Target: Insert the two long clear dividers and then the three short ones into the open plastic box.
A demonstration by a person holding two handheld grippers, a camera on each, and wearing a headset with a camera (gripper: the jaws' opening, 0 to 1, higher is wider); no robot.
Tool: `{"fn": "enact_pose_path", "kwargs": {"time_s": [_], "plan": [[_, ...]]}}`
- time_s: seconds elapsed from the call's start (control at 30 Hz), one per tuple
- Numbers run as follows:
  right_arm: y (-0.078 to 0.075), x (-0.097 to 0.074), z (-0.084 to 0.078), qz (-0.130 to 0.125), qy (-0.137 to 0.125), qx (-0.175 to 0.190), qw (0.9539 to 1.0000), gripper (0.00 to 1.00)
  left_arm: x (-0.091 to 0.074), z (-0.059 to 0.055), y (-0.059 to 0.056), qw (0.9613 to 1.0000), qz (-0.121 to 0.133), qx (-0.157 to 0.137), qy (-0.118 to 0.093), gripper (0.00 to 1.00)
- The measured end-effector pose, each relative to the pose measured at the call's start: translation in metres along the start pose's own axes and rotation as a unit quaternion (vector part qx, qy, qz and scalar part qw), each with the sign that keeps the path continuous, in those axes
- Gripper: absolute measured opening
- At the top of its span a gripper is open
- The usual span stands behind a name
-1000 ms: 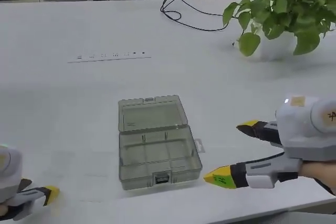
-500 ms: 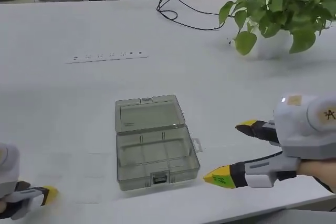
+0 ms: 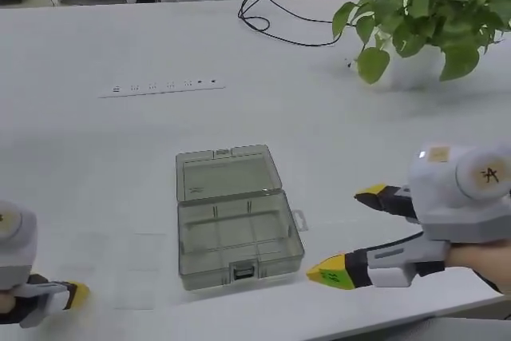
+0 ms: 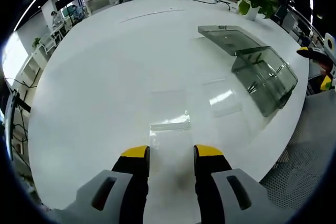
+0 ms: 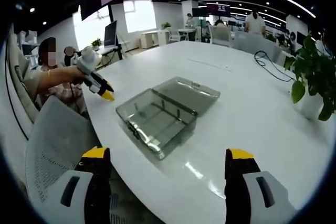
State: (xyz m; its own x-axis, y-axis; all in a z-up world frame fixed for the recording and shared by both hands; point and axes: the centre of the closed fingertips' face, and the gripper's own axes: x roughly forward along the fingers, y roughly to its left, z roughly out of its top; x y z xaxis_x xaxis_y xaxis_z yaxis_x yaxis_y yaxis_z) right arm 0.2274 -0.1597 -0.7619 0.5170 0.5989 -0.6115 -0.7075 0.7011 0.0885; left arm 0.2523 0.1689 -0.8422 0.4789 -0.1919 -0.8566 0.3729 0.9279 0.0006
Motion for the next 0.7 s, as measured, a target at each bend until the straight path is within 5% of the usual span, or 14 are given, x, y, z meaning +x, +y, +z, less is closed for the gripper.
{"fn": "enact_pose_path", "kwargs": {"time_s": [0.2,0.43,0.7], "plan": [[0.001,-0.001,0.012,0.005,-0.044,0.063,0.9971,0.85,-0.003,0.002,-0.001,1.0000,0.003,-0.002,-0.009,0.30],[0.002,-0.002,0.024,0.005,-0.067,0.087,0.9940,0.81,-0.007,0.003,-0.005,0.9996,0.011,-0.009,-0.024,0.30],[0.013,0.002,0.046,0.018,-0.120,0.135,0.9834,0.67,-0.026,0.024,-0.018,0.9956,0.022,-0.023,-0.088,0.30]]}}
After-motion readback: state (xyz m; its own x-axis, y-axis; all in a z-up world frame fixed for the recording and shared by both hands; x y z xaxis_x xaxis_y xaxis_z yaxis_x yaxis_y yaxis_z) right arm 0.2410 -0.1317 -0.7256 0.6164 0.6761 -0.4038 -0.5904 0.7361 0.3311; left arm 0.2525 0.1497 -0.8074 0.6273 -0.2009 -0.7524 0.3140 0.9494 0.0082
